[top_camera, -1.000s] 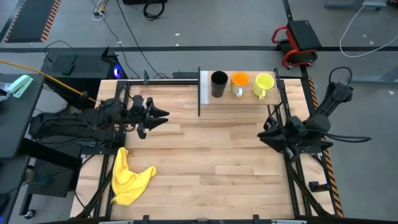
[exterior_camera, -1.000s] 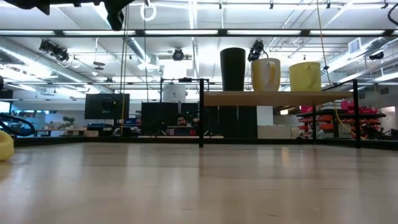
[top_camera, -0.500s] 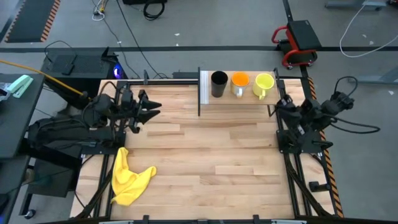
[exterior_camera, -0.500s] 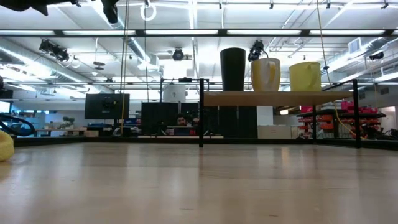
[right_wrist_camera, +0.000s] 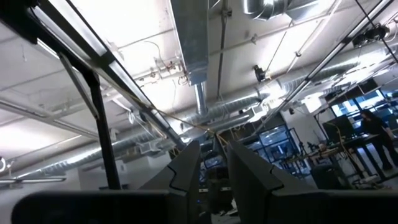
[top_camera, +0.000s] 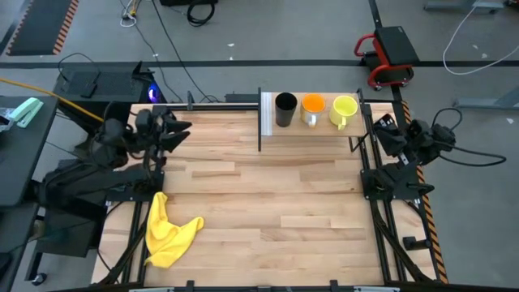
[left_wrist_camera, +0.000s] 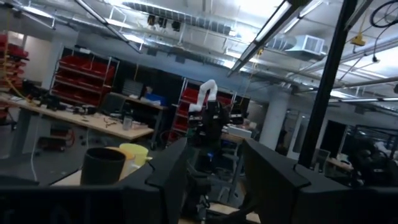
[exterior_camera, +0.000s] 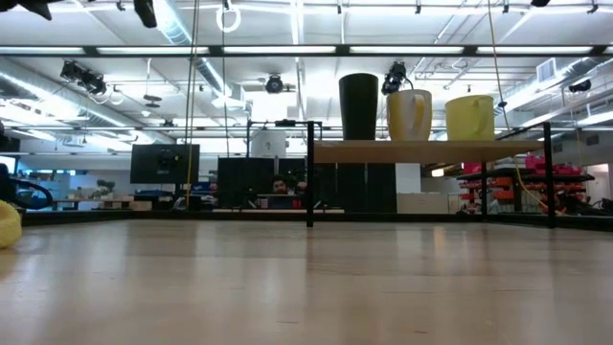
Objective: Stack small to large cups/mugs on shelf
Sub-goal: Return to Home Position
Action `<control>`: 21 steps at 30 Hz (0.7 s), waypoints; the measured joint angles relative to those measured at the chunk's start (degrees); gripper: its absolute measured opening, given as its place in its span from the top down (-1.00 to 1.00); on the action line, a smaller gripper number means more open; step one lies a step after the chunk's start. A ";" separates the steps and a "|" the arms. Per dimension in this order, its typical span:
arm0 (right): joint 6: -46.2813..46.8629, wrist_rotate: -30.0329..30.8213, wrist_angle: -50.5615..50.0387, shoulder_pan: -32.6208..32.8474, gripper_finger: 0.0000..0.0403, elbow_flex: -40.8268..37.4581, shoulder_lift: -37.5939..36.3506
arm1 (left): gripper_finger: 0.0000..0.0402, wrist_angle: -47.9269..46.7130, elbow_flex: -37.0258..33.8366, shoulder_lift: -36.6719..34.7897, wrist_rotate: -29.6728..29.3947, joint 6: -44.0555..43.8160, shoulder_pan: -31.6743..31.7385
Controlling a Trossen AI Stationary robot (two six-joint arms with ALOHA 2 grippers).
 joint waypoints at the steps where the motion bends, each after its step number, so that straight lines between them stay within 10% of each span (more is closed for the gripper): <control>1: -0.15 0.01 -0.08 -0.02 0.57 0.00 0.00 | 0.19 -0.91 0.00 -0.68 0.00 -0.02 0.34; 21: 0.26 0.02 -0.01 0.00 0.57 0.00 1.63 | 0.19 -12.38 -2.93 -15.22 -2.44 -3.21 3.63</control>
